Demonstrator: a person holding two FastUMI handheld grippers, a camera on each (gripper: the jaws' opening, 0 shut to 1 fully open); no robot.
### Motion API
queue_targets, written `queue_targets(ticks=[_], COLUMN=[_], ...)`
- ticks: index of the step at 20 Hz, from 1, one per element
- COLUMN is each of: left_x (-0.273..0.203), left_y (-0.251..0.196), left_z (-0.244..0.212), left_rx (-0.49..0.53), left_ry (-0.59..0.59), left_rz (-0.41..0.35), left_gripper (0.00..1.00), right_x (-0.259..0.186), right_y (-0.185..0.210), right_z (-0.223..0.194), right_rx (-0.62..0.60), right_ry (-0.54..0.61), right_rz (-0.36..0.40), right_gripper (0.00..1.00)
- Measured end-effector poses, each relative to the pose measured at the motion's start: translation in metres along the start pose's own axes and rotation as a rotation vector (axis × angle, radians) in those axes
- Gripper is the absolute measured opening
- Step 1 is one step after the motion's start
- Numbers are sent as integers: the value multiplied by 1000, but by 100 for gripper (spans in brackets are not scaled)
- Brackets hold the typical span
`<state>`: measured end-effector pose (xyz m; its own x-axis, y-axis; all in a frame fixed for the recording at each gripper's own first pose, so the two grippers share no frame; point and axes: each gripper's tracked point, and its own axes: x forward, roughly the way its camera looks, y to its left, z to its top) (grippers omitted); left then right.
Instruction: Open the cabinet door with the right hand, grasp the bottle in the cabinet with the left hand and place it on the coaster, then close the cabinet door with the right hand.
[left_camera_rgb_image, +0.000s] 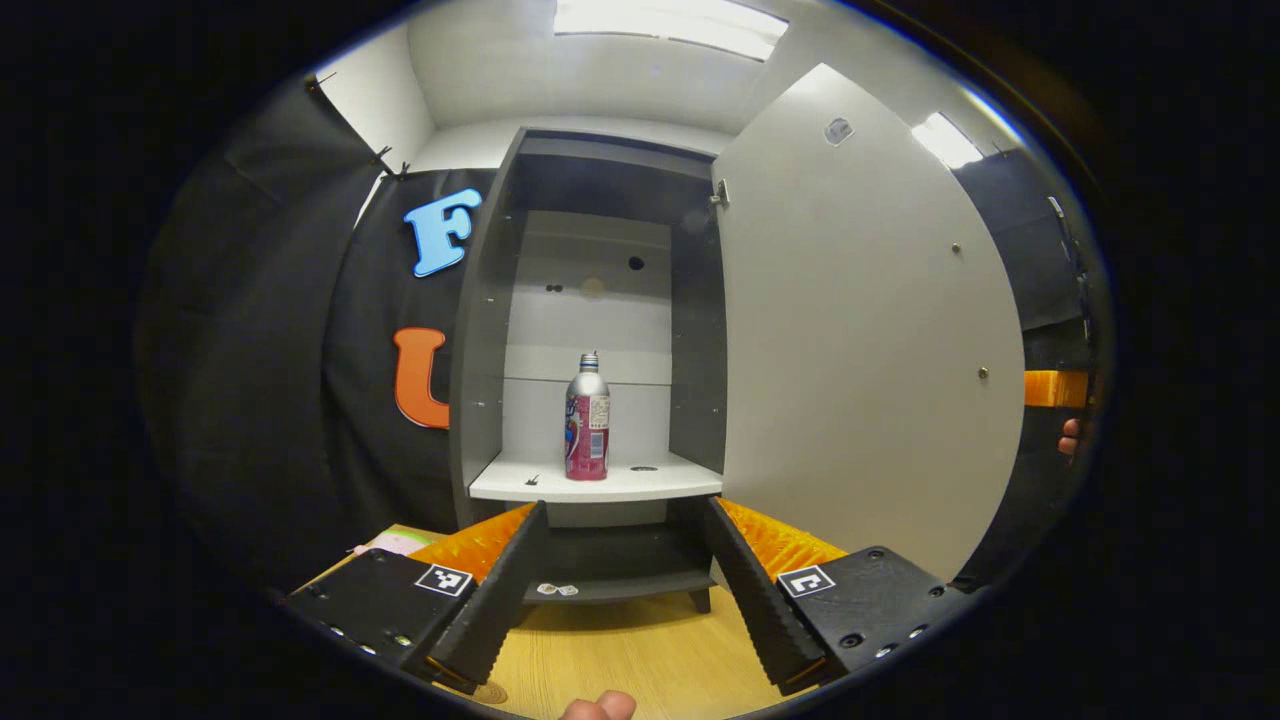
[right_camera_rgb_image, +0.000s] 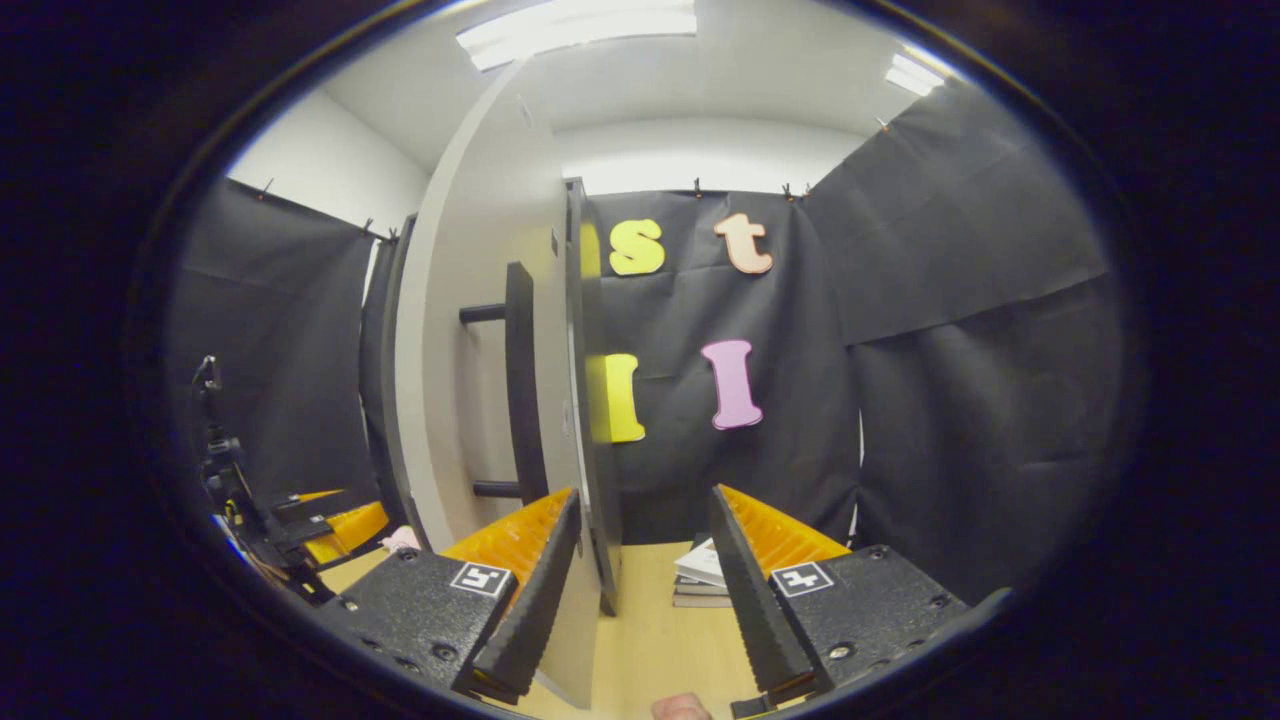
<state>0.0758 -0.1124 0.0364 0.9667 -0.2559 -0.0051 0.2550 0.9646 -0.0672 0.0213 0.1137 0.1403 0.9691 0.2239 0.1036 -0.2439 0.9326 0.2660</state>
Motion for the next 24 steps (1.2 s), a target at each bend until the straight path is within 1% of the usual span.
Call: queue_targets(ticks=[2, 4, 6, 8, 10, 13, 16, 17, 18, 19, 21, 24], left_x=[28, 58, 91, 119, 145, 188, 219, 228, 237, 242, 257, 275], left_y=[3, 6, 4, 5, 12, 24, 37, 39, 40, 41, 47, 52], left_z=[8, 19, 29, 33, 31, 22, 9, 4, -1, -5, -8, -12], left_rx=[15, 25, 33, 55, 81, 84, 84, 85, 85, 84, 77, 70], left_ry=[-4, -36, -73, -83, -69, -38, -14, -6, 3, 18, 38, 37], left_rz=[-10, -7, -20, -20, 8, 53, 98, 107, 117, 125, 132, 139], left_gripper=[95, 95, 95, 95, 95, 97, 96, 96, 100, 96, 96, 96], right_x=[2, 3, 4, 5, 8, 11, 15, 15, 17, 18, 22, 25], right_y=[-3, -2, -4, -5, -3, -8, -6, -7, -8, -10, -10, -12], right_z=[-3, -5, -5, -6, -10, -10, -10, -8, -8, -7, -6, -4], right_rx=[0, -5, -14, -13, -3, -1, 11, 12, 12, 11, 12, 6], right_ry=[8, 17, 22, 25, 38, 51, 55, 53, 49, 47, 44, 41], right_rz=[-7, -7, -22, -32, -22, -26, -16, -17, -20, -22, -23, -31], right_gripper=[81, 80, 81, 81, 80, 81, 80, 80, 80, 81, 81, 81])
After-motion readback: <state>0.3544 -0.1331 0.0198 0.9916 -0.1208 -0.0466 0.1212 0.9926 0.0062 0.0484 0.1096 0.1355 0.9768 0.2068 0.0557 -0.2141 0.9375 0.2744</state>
